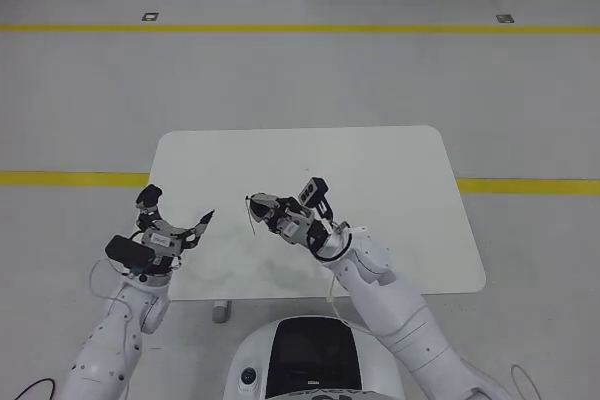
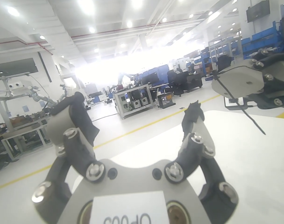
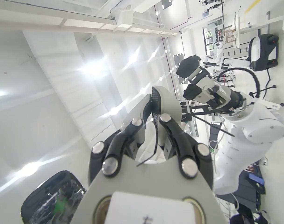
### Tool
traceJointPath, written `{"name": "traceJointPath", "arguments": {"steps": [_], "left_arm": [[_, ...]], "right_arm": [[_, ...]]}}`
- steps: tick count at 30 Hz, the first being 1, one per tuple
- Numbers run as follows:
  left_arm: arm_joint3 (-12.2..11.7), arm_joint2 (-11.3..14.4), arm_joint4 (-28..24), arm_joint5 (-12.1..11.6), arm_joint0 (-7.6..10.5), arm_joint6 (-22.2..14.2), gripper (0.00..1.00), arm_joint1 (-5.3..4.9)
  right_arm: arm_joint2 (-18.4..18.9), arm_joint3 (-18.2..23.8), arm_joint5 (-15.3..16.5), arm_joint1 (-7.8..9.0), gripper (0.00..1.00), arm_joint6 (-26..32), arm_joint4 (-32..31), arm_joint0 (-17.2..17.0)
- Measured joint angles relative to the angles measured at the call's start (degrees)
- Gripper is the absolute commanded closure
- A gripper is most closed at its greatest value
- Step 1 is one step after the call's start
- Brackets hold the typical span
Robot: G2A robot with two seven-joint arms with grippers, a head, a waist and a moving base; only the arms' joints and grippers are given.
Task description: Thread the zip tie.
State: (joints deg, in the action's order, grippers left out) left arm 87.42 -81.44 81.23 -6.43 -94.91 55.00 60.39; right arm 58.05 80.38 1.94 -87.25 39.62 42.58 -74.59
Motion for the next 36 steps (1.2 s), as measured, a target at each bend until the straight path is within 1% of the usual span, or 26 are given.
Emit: {"name": "traceJointPath", "arguments": {"steps": [4,7,9,36], "left_arm": [[0.89,-0.8,0.57,-0.4,-1.02,0.71,0.0,-0.08],[0.93,-0.74,1.34,-1.74,-1.39,1.66,0.0,-0.12],[0.79,-0.73,1.4,-2.07,-1.44,2.02,0.0,-0.13],[0.78,-0.73,1.38,-2.02,-1.43,2.0,0.0,-0.13]], "right_arm": [[0.0,-0.2,-1.15,0.08,1.0,1.1,2.04,-0.14],[0.03,-0.37,-1.35,0.1,1.0,1.28,2.28,-0.06],[0.03,-0.36,-1.33,0.1,1.0,1.26,2.25,-0.06],[0.03,-0.35,-1.32,0.1,1.0,1.25,2.23,-0.07]]}}
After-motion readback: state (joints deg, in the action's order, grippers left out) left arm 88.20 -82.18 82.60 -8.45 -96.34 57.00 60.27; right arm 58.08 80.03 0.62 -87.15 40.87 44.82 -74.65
